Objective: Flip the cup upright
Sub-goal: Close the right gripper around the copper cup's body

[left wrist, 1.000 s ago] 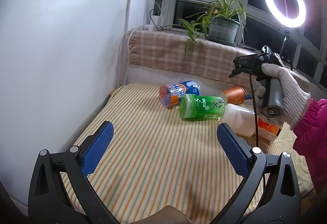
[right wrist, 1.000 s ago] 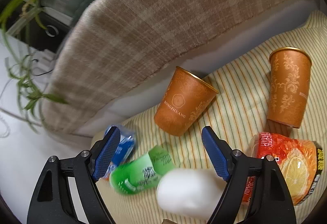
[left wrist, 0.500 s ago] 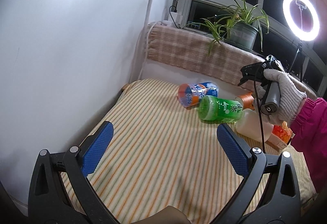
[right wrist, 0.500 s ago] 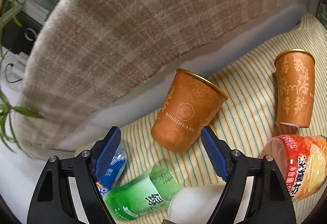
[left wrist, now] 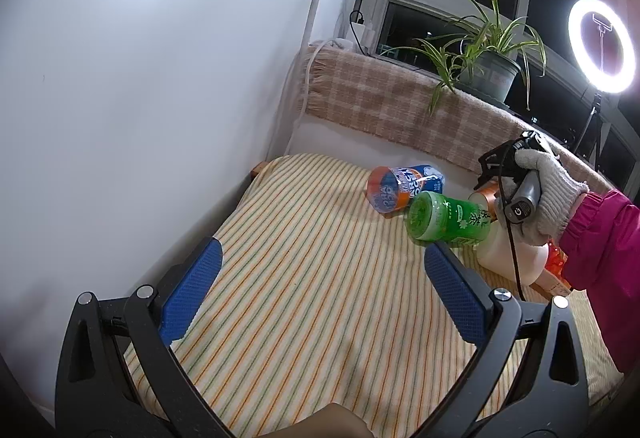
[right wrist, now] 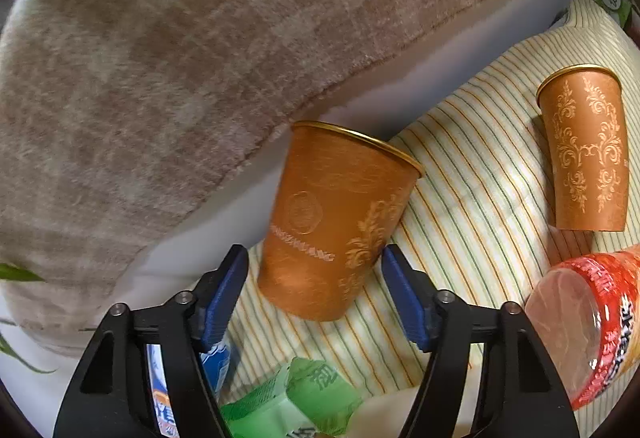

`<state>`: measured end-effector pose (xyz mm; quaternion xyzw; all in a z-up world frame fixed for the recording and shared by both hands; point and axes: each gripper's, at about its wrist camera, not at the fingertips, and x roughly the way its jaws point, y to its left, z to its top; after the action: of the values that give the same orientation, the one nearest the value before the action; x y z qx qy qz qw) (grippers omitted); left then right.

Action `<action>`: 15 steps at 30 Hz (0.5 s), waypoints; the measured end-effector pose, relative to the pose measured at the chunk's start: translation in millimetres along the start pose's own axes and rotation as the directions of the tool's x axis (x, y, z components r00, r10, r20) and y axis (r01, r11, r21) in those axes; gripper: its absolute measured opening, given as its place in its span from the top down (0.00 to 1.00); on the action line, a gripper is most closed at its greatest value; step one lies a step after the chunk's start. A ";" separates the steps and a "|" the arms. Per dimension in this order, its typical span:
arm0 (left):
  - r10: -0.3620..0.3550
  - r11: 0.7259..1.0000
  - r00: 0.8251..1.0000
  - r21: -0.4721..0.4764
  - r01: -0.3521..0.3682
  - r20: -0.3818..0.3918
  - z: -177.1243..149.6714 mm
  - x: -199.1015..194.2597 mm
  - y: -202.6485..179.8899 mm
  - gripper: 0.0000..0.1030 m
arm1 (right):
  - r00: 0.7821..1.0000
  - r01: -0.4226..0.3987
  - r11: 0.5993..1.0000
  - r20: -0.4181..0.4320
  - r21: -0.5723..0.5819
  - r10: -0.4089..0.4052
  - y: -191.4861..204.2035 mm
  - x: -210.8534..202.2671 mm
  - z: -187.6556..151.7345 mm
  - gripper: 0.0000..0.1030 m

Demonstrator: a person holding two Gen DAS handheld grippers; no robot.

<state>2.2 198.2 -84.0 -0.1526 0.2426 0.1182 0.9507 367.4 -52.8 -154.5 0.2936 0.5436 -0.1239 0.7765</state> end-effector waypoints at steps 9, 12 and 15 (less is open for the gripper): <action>0.000 1.000 1.000 0.003 0.000 0.003 2.3 1.0 -0.5 0.00 | 1.000 -0.015 1.000 -0.008 0.018 0.016 -7.6 16.9 11.7 0.38; -0.001 1.000 1.000 0.008 0.001 0.006 3.1 0.0 -3.3 0.00 | 0.999 -0.040 0.999 -0.009 0.027 0.041 -12.2 13.4 12.3 0.39; -0.003 1.000 1.000 0.016 0.002 0.010 3.6 -2.2 -7.3 0.00 | 0.998 -0.062 0.998 -0.002 0.024 0.062 -13.3 -0.8 7.7 0.40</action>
<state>4.0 192.4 -78.2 -0.1450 0.2387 0.1159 0.9532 366.2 -68.0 -156.3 0.3197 0.5337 -0.1057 0.7758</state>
